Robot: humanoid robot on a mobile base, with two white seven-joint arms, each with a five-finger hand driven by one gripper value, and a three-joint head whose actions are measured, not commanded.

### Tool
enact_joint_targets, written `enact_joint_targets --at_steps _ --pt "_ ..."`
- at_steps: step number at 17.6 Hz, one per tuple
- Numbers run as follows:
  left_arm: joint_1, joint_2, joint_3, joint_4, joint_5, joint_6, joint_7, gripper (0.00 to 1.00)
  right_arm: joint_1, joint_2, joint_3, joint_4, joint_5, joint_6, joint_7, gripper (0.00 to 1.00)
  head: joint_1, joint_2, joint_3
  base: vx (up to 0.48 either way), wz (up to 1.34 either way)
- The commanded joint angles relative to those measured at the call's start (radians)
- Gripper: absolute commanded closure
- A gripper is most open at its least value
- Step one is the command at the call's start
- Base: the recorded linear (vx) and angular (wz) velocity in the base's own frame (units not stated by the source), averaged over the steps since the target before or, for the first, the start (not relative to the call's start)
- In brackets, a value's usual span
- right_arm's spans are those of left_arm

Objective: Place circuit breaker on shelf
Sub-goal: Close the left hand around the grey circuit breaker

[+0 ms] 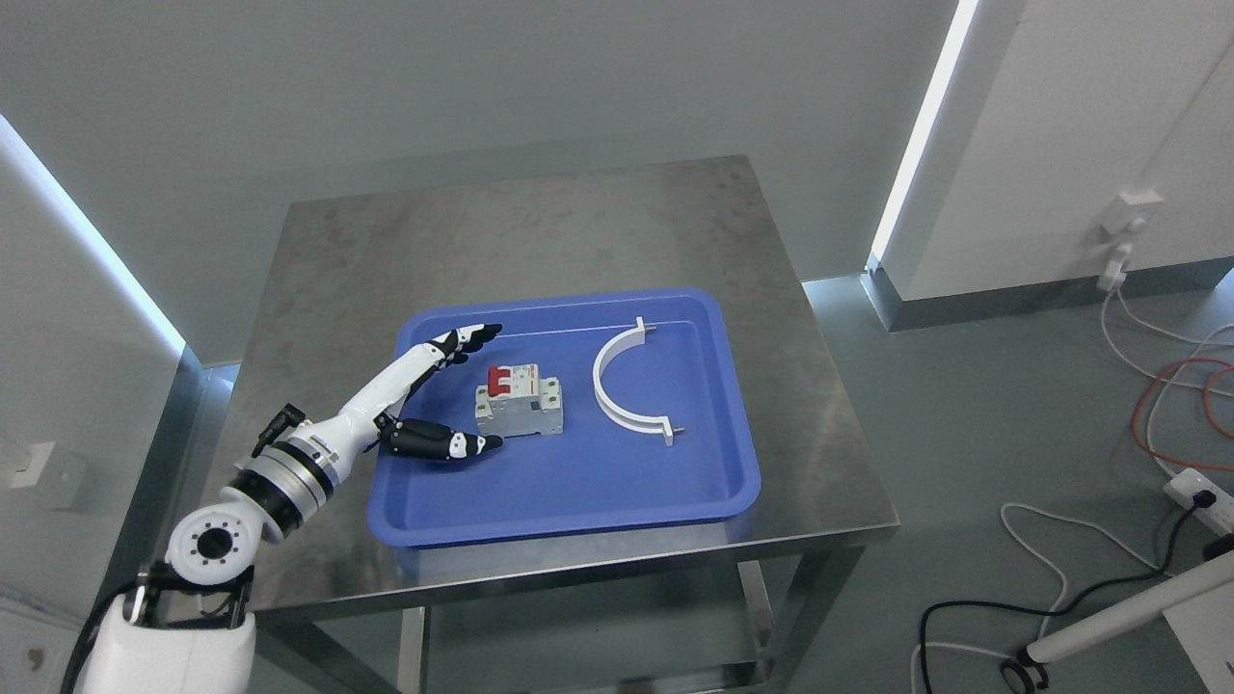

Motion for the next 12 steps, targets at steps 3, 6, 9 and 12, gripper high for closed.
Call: enact_joint_targets --at_steps 3,6,9,12 --pt "-0.04 0.049 -0.078 0.003 -0.052 0.014 -0.093 0.5 0.0 -0.017 0.02 0.0 0.0 0.034 -0.001 0.0 0.0 0.0 0.0 0.043 -0.08" --pt "-0.033 0.046 -0.021 0.005 -0.052 -0.027 -0.118 0.8 0.0 -0.017 0.02 0.0 0.0 0.036 -0.001 0.0 0.0 0.0 0.0 0.038 -0.07" --pt "-0.053 -0.1 0.136 0.028 -0.05 -0.101 -0.107 0.92 0.0 -0.017 0.02 0.0 0.0 0.036 0.0 0.0 0.0 0.0 0.0 0.027 -0.02" --pt "-0.131 -0.234 0.356 0.028 -0.041 -0.107 -0.104 0.91 0.0 -0.017 0.02 0.0 0.0 0.034 -0.001 0.0 0.0 0.0 0.0 0.0 0.0"
